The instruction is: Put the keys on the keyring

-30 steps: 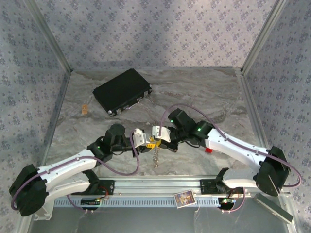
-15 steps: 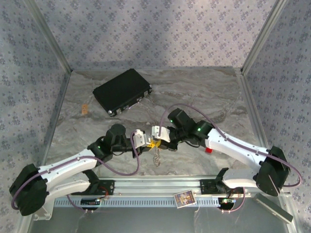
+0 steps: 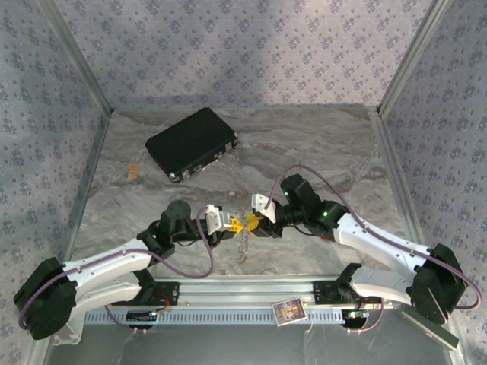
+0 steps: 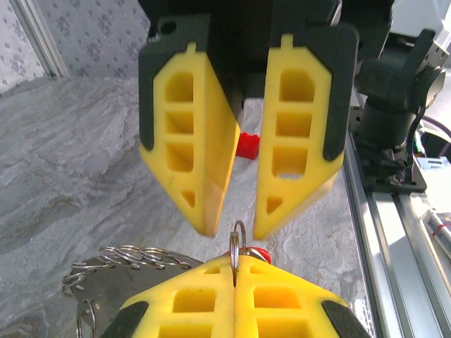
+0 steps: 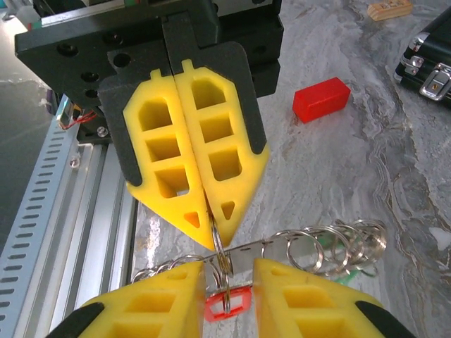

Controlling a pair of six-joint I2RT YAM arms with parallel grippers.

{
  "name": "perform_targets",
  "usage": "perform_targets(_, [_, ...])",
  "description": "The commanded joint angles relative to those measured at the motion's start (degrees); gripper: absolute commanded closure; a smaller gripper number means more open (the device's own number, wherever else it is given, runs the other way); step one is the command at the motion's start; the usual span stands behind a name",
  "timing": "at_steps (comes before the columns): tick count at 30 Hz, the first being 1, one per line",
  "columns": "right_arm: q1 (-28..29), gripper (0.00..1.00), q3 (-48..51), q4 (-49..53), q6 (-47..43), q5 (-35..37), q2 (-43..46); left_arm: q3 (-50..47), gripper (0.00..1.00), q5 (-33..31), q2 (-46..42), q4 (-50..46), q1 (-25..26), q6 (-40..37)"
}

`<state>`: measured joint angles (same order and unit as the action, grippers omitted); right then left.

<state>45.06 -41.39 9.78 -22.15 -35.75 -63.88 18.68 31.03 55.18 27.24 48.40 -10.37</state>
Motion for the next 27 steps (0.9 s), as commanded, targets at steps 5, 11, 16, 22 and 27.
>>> perform_targets(5, [-0.5, 0.81, 1.4, -4.0, 2.3, -2.2, -0.7, 0.0, 1.0, 2.8, -0.5, 5.8, 0.2, 1.1])
perform_targets(11, [-0.6, 1.0, 0.6, -2.9, 1.7, -2.6, -0.9, 0.2, 1.0, 2.8, -0.4, 5.9, 0.2, 1.2])
perform_targets(16, [-0.1, 1.0, -3.1, 3.8, -2.0, -0.7, -1.3, 2.4, 0.77, -0.5, -1.4, -1.5, 0.3, -0.9])
perform_targets(22, [2.0, 1.0, -8.9, 13.7, -8.2, 4.8, -4.2, 6.5, 0.77, -2.5, -0.3, -13.0, 0.3, -5.5])
perform_targets(27, [4.0, 1.0, -11.3, 16.3, -9.7, 7.4, -5.8, 8.0, 0.8, -2.0, 1.5, -14.0, 0.3, -6.3])
